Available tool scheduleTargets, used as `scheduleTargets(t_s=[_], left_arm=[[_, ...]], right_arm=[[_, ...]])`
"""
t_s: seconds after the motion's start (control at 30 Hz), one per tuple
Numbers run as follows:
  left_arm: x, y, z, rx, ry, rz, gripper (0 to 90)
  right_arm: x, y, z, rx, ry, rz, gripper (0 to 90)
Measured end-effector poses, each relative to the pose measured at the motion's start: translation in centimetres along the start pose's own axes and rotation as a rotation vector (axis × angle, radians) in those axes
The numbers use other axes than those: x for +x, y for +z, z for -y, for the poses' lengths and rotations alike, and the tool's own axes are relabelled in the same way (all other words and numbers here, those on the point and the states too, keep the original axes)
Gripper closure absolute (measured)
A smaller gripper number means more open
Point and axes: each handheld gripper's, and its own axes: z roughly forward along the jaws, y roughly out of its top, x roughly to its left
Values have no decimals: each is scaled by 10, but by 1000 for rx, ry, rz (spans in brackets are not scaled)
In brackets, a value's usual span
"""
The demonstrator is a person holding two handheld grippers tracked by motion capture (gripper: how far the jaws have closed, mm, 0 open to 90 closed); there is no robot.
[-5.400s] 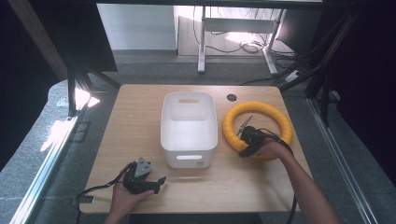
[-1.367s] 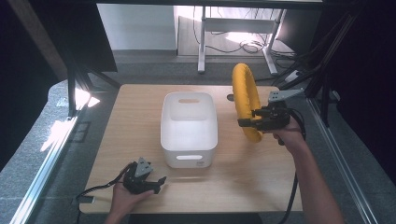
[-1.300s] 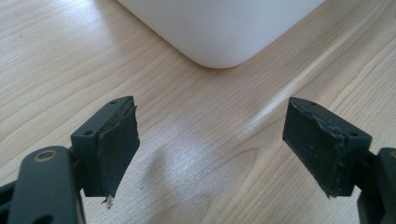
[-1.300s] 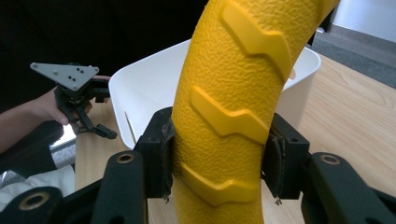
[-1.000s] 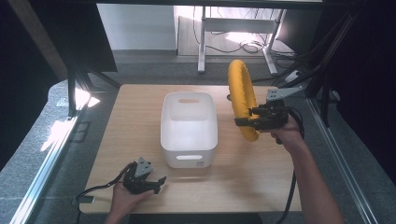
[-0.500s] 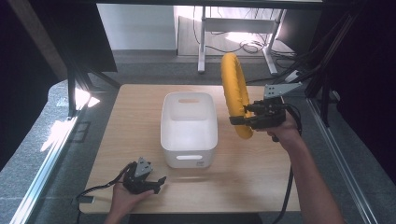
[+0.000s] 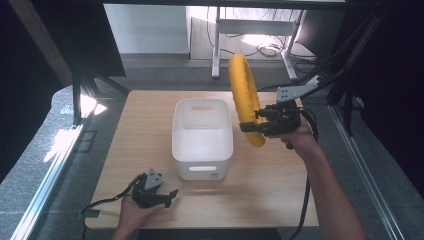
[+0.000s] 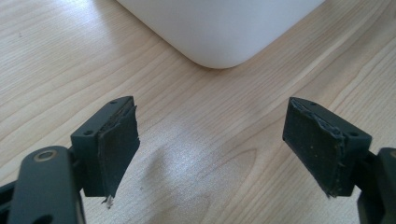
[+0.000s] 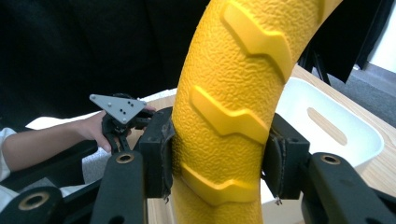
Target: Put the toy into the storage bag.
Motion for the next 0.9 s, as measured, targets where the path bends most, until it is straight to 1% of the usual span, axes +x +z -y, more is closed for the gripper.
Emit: scheduleTargets(t_s=[0.2,0.33,0.53,0.67,0.9], left_arm=[[0,0,0,0,-1,3,186],[0,0,0,-1,-2,1,186],[0,0,0,1,0,2,186],[0,0,0,1,-1,2,186],[0,0,0,0,-1,3,186]], right_arm=[[5,2,-12,-8,-17,-17,507],[8,5,-21,-9,-27,-38,507],[9,10,-25,-11,-26,-57,507],[9,13,-28,-23,-24,-73,507],[11,16,-33,-28,-34,-90,507]])
